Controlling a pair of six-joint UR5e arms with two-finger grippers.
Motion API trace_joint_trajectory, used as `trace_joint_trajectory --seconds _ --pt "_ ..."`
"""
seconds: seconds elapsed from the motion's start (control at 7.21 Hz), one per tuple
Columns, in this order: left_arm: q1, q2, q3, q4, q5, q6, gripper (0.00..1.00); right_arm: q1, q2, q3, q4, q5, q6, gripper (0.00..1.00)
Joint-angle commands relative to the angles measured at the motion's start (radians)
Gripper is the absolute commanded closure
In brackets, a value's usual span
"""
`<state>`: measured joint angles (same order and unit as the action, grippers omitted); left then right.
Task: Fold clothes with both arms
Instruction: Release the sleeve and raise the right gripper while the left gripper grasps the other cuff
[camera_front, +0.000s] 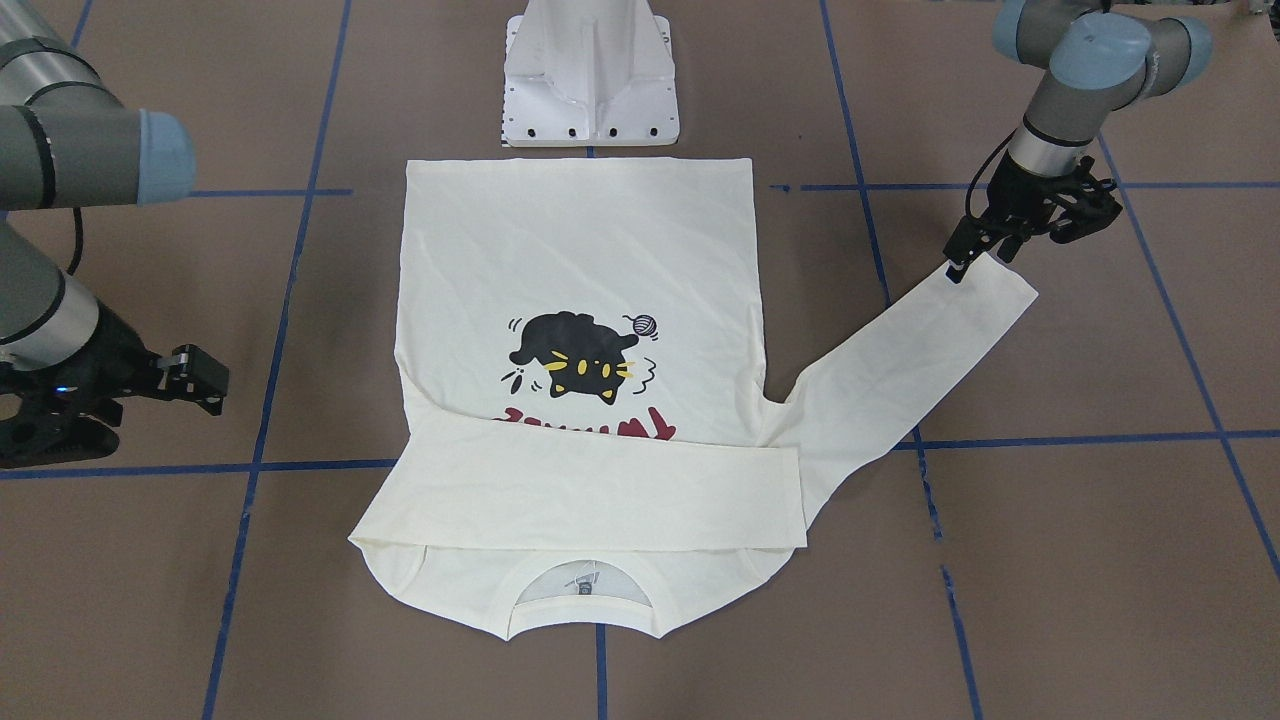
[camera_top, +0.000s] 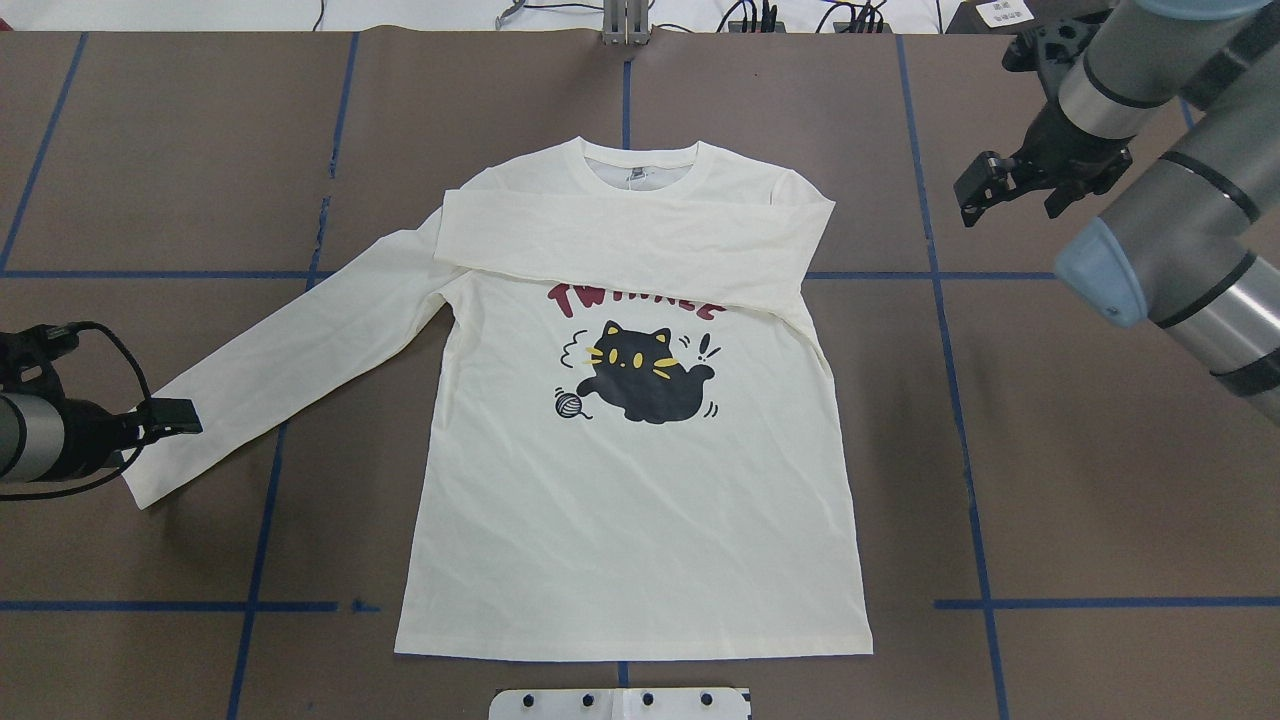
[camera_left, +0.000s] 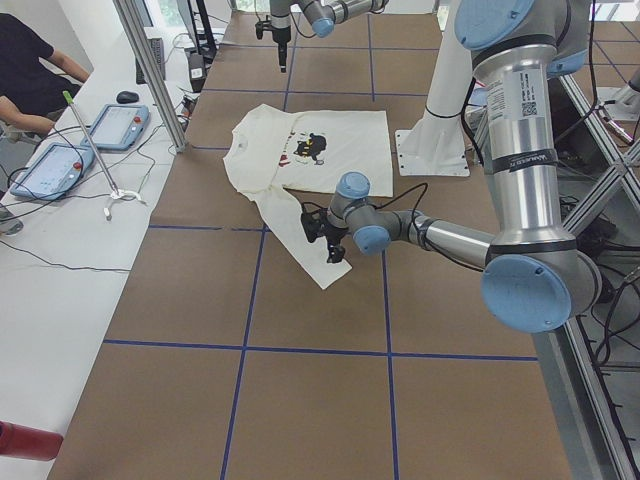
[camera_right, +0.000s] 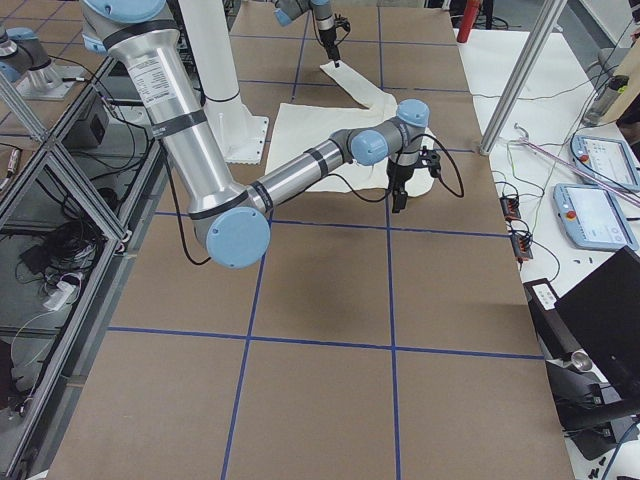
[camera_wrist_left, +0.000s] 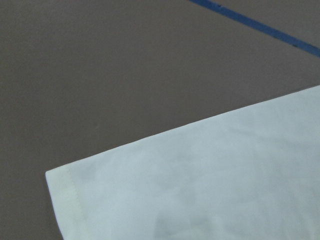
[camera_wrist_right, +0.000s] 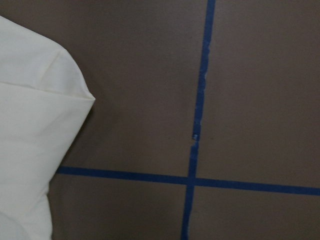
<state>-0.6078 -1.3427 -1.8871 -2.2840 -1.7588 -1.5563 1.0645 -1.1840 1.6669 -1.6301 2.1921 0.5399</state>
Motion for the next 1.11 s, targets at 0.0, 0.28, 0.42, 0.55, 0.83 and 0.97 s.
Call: trace_joint_trajectory --seconds 0.0,0.28,0.42,0.55,0.83,0.97 --pt "0.011 0.037 0.003 -0.002 0.015 -0.004 0.01 0.052 -0.071 -0.001 0.007 0.046 -0.096 0.0" --pt "0.013 0.04 0.037 -0.003 0.027 0.039 0.01 0.063 -0.075 0.001 0.009 0.06 -0.097 0.0" --pt "0.014 0.028 0.071 -0.005 0.027 0.039 0.01 0.072 -0.078 0.004 0.009 0.06 -0.097 0.0" --pt "0.014 0.028 0.08 -0.006 0.027 0.039 0.01 0.078 -0.078 0.004 0.009 0.06 -0.097 0.0" --pt "0.013 0.03 0.066 -0.006 0.027 0.036 0.07 0.086 -0.078 0.004 0.009 0.078 -0.097 0.0" --pt "0.014 0.03 0.065 -0.006 0.027 0.035 0.1 0.094 -0.078 0.004 0.009 0.087 -0.097 0.0"
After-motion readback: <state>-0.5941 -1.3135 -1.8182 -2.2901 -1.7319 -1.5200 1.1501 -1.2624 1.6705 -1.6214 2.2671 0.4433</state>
